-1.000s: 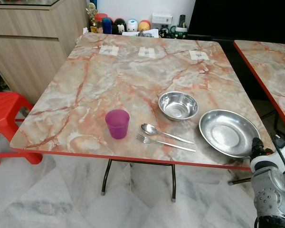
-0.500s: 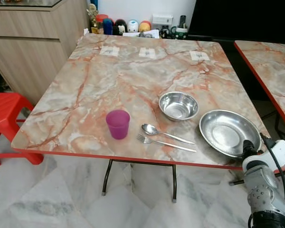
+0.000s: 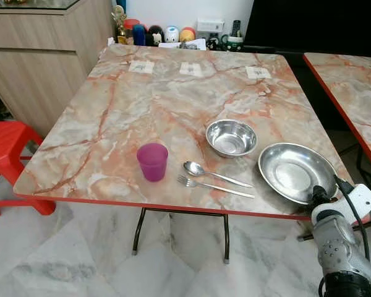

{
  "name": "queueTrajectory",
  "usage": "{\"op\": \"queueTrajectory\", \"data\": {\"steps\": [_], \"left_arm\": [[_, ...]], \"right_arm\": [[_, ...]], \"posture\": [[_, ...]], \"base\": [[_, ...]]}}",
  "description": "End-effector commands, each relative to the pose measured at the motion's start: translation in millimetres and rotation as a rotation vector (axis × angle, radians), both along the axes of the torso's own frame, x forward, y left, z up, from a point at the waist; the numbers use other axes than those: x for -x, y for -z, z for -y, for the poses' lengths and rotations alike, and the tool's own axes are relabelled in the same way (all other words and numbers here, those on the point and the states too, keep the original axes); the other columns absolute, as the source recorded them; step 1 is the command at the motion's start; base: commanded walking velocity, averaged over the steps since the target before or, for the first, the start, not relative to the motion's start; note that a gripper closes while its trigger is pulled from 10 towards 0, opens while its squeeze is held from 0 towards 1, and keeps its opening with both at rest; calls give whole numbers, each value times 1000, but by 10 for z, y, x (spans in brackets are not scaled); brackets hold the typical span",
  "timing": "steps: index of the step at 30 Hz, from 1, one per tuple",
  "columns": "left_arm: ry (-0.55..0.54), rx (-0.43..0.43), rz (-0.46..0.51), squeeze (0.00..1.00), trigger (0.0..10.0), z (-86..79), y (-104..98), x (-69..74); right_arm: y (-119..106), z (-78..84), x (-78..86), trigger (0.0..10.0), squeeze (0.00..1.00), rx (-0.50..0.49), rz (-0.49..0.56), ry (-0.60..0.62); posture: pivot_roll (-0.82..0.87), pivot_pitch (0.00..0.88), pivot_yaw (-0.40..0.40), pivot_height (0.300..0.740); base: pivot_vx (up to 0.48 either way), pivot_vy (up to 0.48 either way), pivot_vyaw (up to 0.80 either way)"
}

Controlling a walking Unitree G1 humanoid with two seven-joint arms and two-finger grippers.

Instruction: Setting the table

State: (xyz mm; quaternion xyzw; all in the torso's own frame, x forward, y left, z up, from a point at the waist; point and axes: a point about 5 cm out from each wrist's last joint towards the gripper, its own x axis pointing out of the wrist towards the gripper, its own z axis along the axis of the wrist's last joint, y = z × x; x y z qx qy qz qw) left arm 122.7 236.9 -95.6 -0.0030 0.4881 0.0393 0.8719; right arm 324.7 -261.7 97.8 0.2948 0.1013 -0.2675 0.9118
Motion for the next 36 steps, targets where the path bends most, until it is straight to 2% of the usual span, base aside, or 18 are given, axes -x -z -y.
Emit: {"op": "queueTrajectory", "data": {"steps": [1, 2, 3, 6, 9, 10, 14, 18, 20, 26, 36], "left_arm": [[-6, 3, -25, 0, 10000, -23, 21, 83], [-6, 3, -25, 0, 10000, -23, 21, 83], [-7, 0, -23, 0, 10000, -35, 16, 74], [-7, -1, -22, 0, 10000, -32, 13, 59], [-2, 3, -10, 0, 10000, 30, 0, -49], [2, 6, -2, 0, 10000, 86, -9, -124], [6, 12, 4, 0, 10000, 159, -12, -187], [9, 16, 0, 0, 10000, 210, 11, -147], [6, 13, -8, 0, 10000, 195, 31, -70], [-5, 5, -15, 0, 10000, 131, 42, 18], [-10, -1, -8, 0, 10000, 110, 24, -30]], "right_arm": [[104, -28, 15, 1137, 0, -19, -54, -3], [104, -28, 15, 1137, 0, -19, -54, -3], [116, -55, 1, 0, 0, -19, -65, -10], [115, -59, -8, 0, 0, -18, -66, -9], [110, -43, -15, 0, 0, 12, -74, 4], [109, -46, -20, 0, 0, 5, -69, 12], [112, -52, -30, 0, 0, 0, -69, 17], [120, -72, -39, 0, 0, -1, -70, 16], [143, -81, -33, 0, 0, -3, -73, 32], [162, -58, -8, 0, 0, -5, -75, 74], [160, 16, 30, 0, 0, 13, -67, 150]], "posture": [[66, 163, -42, 740], [66, 163, -42, 740], [66, 163, -42, 740], [70, 168, -43, 740], [71, 168, -44, 740], [71, 170, -45, 740], [72, 172, -47, 740], [73, 173, -49, 740], [77, 173, -50, 740], [79, 174, -50, 740], [78, 173, -52, 740]], "base": [[0, 0, 0], [0, 0, 0], [0, 0, 0], [0, 0, 0], [0, 0, 0], [0, 0, 0], [0, 0, 0], [0, 0, 0], [0, 0, 0], [0, 0, 0], [0, 0, 0]]}}
